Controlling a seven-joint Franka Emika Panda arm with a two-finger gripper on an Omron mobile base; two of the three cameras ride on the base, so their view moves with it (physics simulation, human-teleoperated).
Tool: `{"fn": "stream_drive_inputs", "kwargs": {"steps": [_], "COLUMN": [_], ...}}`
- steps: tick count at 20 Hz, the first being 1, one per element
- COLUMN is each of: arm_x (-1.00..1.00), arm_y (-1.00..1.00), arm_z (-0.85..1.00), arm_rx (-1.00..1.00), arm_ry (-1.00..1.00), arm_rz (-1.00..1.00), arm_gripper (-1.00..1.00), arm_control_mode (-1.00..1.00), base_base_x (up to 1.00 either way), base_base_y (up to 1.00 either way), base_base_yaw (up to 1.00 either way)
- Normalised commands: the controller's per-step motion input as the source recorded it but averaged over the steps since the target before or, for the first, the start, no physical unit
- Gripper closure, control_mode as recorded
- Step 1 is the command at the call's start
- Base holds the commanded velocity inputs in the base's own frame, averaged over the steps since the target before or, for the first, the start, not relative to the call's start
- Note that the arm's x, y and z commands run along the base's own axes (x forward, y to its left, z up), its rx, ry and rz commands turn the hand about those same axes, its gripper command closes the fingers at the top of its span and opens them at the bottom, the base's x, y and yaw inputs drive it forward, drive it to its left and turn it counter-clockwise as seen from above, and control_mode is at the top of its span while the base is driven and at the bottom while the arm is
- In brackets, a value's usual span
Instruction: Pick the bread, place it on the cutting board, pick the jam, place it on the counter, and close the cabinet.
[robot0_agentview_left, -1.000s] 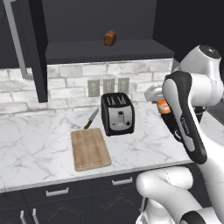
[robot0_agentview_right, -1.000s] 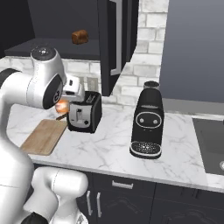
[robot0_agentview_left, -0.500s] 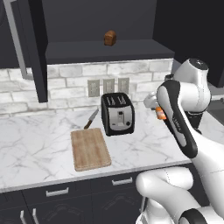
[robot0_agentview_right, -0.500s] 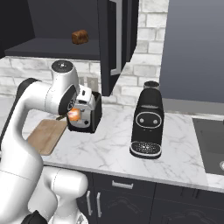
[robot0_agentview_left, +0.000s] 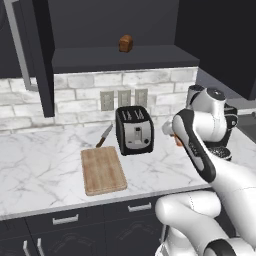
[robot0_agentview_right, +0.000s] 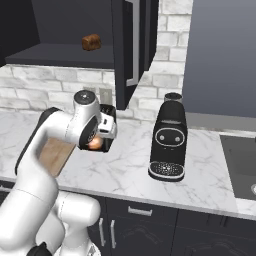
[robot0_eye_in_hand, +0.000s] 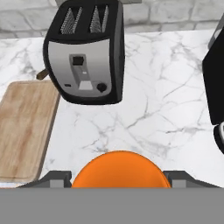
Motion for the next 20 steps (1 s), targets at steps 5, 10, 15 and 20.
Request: {"fn": "stream_drive_inputs", "kwargs": {"steps": [5,10,15,20], "arm_x": [0.44,0.38,0.41,0.32], "arm_y": [-0.08,-0.14,-0.11,-0.14], "arm_z": [-0.50,-0.49,-0.45,-0.44], "arm_rx": [0.00,0.00,0.00,0.00], "arm_ry": [0.00,0.00,0.00,0.00], "arm_rz": [-0.04,-0.04,-0.04,-0.03], "arm_gripper": [1.00,1.00,1.00,1.00], "arm_control_mode": [-1.00,-1.00,-1.00,-1.00], "base_base_x": [0.00,0.00,0.00,0.00], "base_base_y": [0.00,0.00,0.00,0.00], "base_base_yaw": [0.00,0.00,0.00,0.00]}}
